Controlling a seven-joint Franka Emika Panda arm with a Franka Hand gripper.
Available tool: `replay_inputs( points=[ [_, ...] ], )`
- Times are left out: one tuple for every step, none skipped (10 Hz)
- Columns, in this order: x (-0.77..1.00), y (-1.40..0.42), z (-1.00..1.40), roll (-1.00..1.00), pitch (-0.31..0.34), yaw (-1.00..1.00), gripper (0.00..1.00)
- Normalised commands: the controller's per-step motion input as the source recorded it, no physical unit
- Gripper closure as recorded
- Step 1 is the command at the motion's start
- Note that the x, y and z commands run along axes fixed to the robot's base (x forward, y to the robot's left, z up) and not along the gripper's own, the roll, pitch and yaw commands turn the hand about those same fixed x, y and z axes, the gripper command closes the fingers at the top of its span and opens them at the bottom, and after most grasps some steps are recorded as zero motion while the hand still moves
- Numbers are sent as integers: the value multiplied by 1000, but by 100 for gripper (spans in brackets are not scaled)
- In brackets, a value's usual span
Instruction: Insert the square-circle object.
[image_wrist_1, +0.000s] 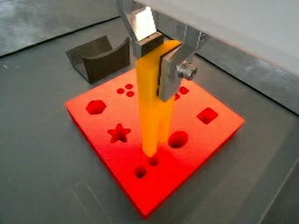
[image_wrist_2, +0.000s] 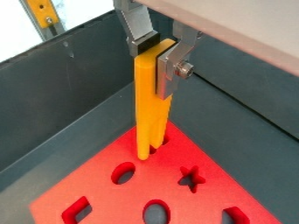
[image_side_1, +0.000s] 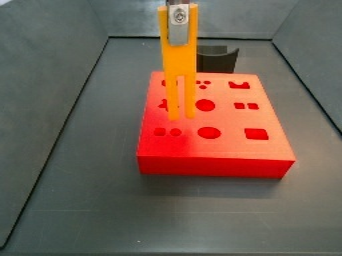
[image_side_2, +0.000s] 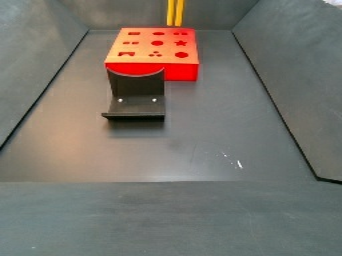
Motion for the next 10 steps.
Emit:
replay_inputs(
  points=[
    [366, 0, 0, -131, 140, -163, 100],
    [0, 0, 86, -287, 323, -246, 100],
    [0, 0, 157, -201, 429, -289, 100],
    [20, 0, 31, -116, 380, -289, 100],
    [0, 0, 0, 0, 380, -383, 100],
    [71, 0, -77, -6, 283, -269, 100],
    [0, 0, -354, 0, 0, 0, 100],
    [0, 0, -343, 11, 0, 0, 100],
    [-60, 0, -349, 0, 0, 0, 100],
    [-63, 0, -254, 0, 0, 0, 100]
  ],
)
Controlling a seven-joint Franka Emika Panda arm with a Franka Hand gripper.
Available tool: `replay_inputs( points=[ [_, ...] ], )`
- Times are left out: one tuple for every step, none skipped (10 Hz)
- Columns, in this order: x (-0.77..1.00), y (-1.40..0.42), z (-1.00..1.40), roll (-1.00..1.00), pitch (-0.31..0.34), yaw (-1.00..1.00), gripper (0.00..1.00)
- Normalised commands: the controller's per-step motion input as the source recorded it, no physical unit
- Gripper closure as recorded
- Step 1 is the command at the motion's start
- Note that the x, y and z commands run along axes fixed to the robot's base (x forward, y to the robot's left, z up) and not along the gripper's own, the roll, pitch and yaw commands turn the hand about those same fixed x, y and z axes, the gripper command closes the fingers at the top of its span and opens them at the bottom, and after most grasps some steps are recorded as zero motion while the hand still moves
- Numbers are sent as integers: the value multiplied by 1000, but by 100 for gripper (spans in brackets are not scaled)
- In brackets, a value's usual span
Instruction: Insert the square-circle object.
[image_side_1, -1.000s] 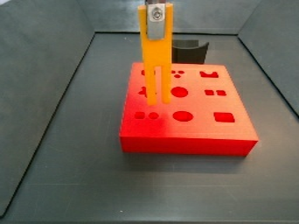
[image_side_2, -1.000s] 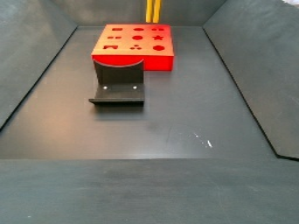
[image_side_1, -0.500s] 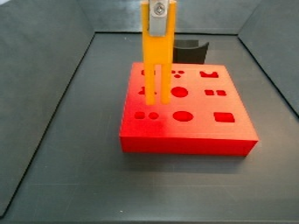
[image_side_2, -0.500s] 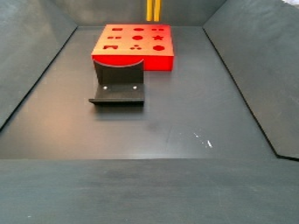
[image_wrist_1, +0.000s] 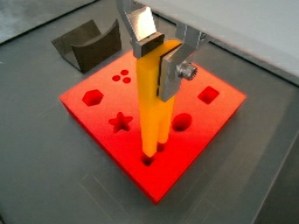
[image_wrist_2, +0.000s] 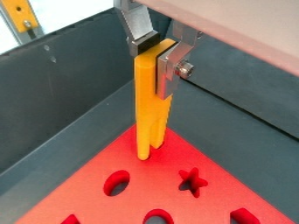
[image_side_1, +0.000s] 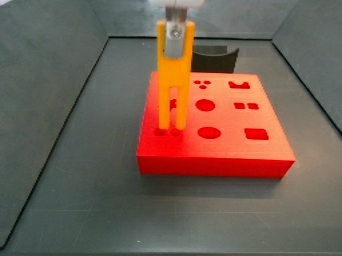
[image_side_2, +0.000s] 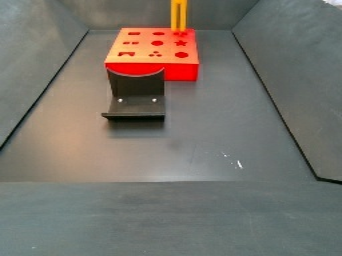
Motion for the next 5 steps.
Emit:
replay_inputs(
  points=[
    [-134, 0, -211, 0, 0, 0, 100],
    [-91, 0, -166, 0, 0, 0, 100],
    [0, -14, -231, 0, 0, 0, 100],
    [0, -114, -191, 0, 0, 29, 100],
    [23, -149, -163, 0, 0, 60, 100]
  ],
)
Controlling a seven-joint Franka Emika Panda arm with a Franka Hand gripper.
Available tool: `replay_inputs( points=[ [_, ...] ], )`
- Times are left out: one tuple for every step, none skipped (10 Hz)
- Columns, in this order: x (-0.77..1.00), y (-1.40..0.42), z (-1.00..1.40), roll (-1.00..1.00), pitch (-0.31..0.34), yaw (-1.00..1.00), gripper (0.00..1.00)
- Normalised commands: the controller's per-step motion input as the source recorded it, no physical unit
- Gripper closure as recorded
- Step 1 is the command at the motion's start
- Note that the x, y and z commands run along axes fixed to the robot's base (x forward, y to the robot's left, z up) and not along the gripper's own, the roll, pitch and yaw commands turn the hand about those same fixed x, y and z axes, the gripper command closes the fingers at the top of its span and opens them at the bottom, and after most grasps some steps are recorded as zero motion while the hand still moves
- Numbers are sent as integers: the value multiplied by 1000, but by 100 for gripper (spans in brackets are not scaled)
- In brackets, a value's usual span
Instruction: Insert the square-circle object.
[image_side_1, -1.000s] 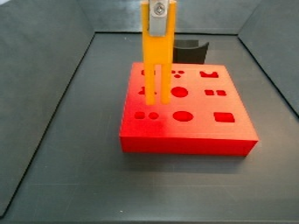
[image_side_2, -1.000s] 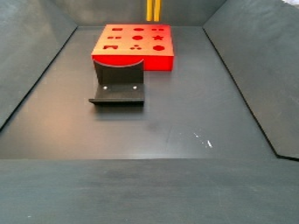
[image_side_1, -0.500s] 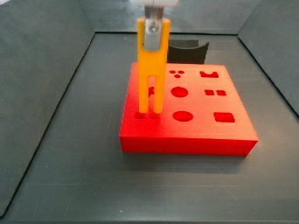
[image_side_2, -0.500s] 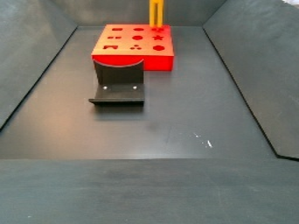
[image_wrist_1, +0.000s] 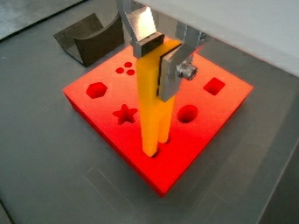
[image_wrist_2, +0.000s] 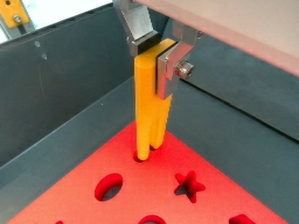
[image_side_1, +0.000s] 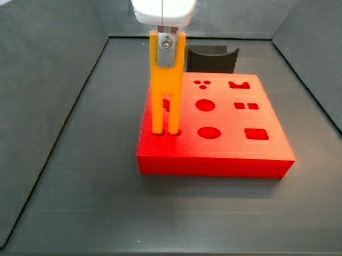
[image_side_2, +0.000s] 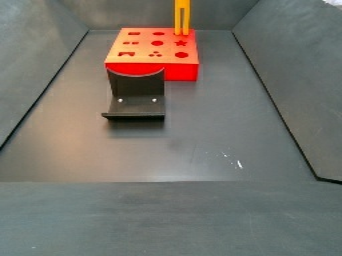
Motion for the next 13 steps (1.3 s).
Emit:
replay_inputs(
  points=[
    [71, -157, -180, 0, -1, 71, 100],
    [83, -3, -297, 0, -20, 46, 100],
    [277, 0, -337, 33, -27, 17, 100],
    [229, 0, -303, 49, -14, 0, 100],
    [91, 0, -240, 69, 0, 0, 100],
    [0, 0, -197, 94, 0, 0, 100],
    [-49, -9, -143, 144, 0, 0, 100],
    [0, -29, 0, 7, 0, 0, 100],
    [43, -57, -211, 51, 0, 0, 100],
    [0, -131, -654, 69, -61, -71, 100],
    [63, -109, -789, 27, -157, -57, 100],
    [0, -111, -769, 56, -181, -29, 100],
    [43, -140, -740, 86, -171, -37, 100]
  ],
)
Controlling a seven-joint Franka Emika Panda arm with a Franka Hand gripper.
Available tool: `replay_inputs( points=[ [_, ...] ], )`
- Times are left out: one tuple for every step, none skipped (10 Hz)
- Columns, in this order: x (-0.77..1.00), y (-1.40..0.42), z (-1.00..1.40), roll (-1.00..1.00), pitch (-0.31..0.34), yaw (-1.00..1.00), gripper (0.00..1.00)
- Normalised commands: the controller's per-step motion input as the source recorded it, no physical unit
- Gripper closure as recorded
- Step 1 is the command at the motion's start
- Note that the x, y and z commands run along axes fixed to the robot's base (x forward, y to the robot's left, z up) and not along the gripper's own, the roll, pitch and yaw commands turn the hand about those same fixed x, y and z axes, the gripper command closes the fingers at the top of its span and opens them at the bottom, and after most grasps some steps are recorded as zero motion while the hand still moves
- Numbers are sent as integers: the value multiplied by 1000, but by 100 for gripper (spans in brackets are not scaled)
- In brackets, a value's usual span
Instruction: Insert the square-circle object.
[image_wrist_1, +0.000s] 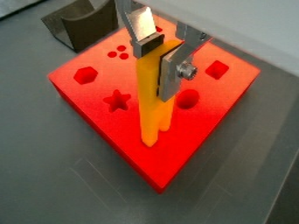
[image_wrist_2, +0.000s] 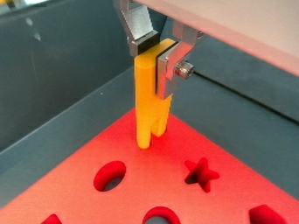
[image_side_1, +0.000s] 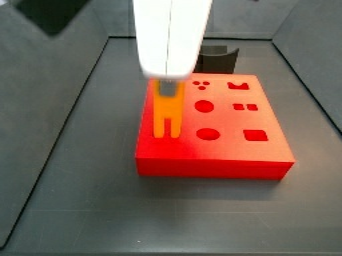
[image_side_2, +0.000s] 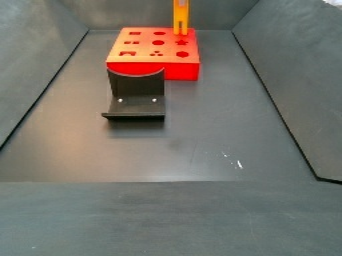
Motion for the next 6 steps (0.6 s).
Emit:
replay_inputs(
  points=[
    [117, -120, -703, 151, -171, 0, 100],
    [51, -114, -689, 193, -163, 0, 100],
    [0, -123, -711, 209, -171, 0, 100],
    [0, -117, -709, 214, -171, 0, 100],
    [0, 0, 0, 0, 0, -20, 100],
    [0, 0, 0, 0, 0, 0, 100]
  ],
)
